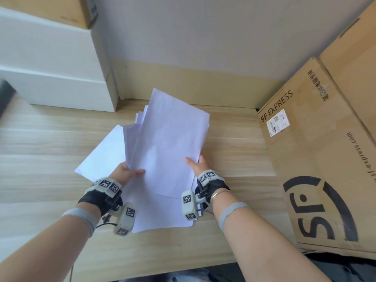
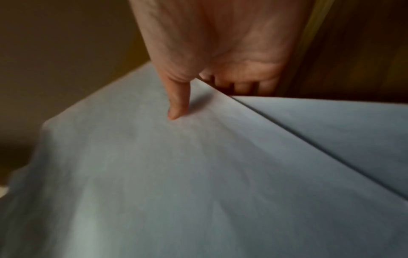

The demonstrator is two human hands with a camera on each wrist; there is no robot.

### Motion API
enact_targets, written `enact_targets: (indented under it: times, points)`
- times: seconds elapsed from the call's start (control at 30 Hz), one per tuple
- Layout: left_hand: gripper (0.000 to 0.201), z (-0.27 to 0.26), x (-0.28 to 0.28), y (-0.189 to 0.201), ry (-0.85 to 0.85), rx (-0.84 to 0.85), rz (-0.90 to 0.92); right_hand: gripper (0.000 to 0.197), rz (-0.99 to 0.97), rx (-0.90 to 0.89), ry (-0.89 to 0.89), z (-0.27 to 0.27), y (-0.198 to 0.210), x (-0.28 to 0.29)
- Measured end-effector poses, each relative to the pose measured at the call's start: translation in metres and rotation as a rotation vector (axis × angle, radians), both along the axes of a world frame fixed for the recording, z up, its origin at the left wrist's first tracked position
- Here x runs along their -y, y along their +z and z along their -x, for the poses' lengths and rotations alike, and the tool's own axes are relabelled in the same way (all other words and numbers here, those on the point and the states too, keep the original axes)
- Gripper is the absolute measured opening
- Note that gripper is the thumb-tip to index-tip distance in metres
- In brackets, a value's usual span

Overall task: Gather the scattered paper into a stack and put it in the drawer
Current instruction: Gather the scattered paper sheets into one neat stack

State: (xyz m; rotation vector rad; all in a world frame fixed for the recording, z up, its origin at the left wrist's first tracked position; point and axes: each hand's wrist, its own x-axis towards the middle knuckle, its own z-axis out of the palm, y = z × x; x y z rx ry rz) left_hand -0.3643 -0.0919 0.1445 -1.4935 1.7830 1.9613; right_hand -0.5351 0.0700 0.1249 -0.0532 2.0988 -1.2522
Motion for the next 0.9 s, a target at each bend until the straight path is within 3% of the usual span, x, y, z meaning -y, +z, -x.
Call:
enact_targets:
  times: [0.07,0.13,0.23,0.4,0.5,0.6,0.77,0.9]
  points:
    - [0.027,0.01,0.0,0.025,0.017,-0.106,0.008,0.029,0.118,-0.079,-0.021,0.014,0.027,-0.002]
    - [0.033,0.02,0.005,0.05,0.021,-0.21,0.031,0.016,0.216,-0.165,-0.035,0.03,0.056,0.0]
    - [0.051,0.035,0.013,0.08,-0.032,-0.359,0.068,0.026,0.306,-0.241,-0.101,0.047,0.096,0.008]
    - [0.055,0.047,0.029,0.118,-0.055,-0.516,0.173,0.031,0.37,-0.263,-0.051,0.053,0.151,0.015]
    - [0.064,0.047,0.036,0.131,-0.055,-0.552,0.193,0.027,0.417,-0.243,-0.01,0.049,0.163,0.02]
    - [0.061,0.049,0.04,0.135,-0.098,-0.559,0.201,0.032,0.444,-0.243,0.001,0.039,0.168,0.025]
    - [0.067,0.052,0.047,0.124,-0.024,-0.57,0.224,0.041,0.489,-0.286,-0.003,0.038,0.164,0.028]
    - [0.06,0.053,0.041,0.108,0.007,-0.53,0.14,0.031,0.408,-0.215,-0.018,0.039,0.149,0.028]
